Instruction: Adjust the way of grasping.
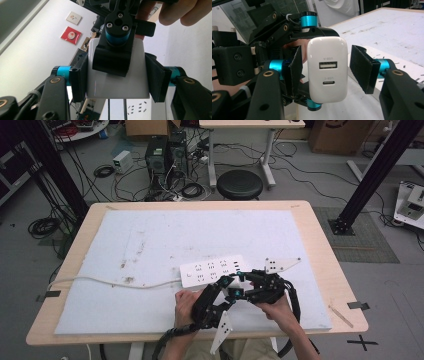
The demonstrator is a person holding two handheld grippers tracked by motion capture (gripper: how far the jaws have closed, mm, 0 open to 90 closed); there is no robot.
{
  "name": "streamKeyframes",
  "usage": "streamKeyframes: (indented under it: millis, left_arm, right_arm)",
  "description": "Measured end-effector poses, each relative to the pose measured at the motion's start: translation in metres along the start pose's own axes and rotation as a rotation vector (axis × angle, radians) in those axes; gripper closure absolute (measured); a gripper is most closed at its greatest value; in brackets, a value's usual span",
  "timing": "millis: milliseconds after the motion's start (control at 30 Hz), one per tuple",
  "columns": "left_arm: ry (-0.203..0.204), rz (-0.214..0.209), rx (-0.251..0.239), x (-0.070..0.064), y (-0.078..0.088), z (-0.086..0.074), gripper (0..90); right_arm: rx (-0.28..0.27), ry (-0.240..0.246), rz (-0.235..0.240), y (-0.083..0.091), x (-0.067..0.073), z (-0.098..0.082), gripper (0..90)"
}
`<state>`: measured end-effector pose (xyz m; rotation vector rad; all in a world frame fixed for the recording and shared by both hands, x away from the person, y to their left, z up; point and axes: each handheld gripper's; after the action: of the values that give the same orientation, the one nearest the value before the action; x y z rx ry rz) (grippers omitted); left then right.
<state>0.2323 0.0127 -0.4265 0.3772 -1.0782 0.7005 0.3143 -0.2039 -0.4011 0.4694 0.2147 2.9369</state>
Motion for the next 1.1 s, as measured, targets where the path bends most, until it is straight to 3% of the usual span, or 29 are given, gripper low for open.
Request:
streamKeyframes:
  millis: [500, 800, 1100]
  left_arm:
    - [0.001, -0.003, -0.006, -0.0008, -0.0002, 0.0002, 42.4]
    - [0.000, -0.004, -0.014, -0.0006, 0.0000, 0.0008, 42.4]
    - [0.002, -0.009, -0.013, -0.0008, -0.0003, 0.0003, 42.4]
  right_arm:
    - [0.007, 0.017, 0.012, -0.0004, 0.0011, -0.0001, 52.5]
    - [0.010, 0.027, 0.014, -0.0001, 0.0021, -0.0004, 61.5]
    - [0.018, 0.023, 0.013, 0.0000, 0.0018, -0.0006, 62.8]
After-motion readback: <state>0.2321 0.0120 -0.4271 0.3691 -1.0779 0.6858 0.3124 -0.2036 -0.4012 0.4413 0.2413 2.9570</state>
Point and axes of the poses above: each handheld gripper's, and its own axes: y roughly backward along the jaws, z roughly out of its top, x roughly to its left, and after that the axes turned 4 degrees about -x, right-handed
